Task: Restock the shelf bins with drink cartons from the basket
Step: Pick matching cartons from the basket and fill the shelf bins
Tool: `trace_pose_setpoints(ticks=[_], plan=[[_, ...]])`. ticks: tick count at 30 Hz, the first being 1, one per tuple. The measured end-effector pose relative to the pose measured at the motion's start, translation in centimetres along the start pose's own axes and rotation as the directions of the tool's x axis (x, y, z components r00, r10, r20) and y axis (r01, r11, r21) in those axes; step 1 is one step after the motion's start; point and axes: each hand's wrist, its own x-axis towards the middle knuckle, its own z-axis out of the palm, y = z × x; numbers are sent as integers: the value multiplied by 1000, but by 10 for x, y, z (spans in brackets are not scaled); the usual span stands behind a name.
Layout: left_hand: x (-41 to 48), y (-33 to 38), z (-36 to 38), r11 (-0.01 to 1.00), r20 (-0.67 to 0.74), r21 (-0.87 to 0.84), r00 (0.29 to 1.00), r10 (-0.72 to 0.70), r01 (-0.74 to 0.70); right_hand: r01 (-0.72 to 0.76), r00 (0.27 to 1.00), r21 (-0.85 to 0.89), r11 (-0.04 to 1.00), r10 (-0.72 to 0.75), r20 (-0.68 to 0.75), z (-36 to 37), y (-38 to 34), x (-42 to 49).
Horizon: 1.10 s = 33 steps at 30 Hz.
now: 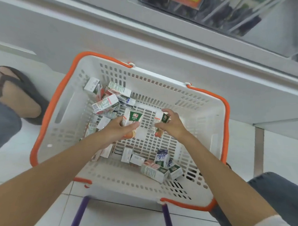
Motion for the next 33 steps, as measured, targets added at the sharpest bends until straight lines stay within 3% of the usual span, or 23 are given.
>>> trace_pose_setpoints(ticks=[3,5,9,13,15,18,22,30,33], plan=[[-12,21,4,998,38,39,998,46,-48,185,982,65,981,-187,25,-9,-50,-29],[-22,37,8,995,94,-31,991,99,-96,290,955,89,953,-294,32,-21,-78,-51],[-49,73,12,981,70,-35,979,191,-189,348,929,206,914,-366,56,-53,-114,-94],[-80,108,21,958,108,71,957,270,-278,486,872,14,874,-486,53,-73,-137,-130],[-99,128,27,938,161,61,930,329,-342,466,880,-21,885,-461,116,-88,-149,-146],[-127,165,36,869,180,63,862,474,-491,400,885,102,911,-412,215,-118,-170,-168],[-161,220,46,772,143,72,773,618,-631,502,848,165,849,-521,96,-163,-205,-193],[-184,289,83,664,95,122,675,732,-737,528,848,128,839,-529,-34,-239,-228,-232],[-180,316,111,611,113,210,640,760,-763,548,831,84,832,-531,-167,-276,-214,-241]])
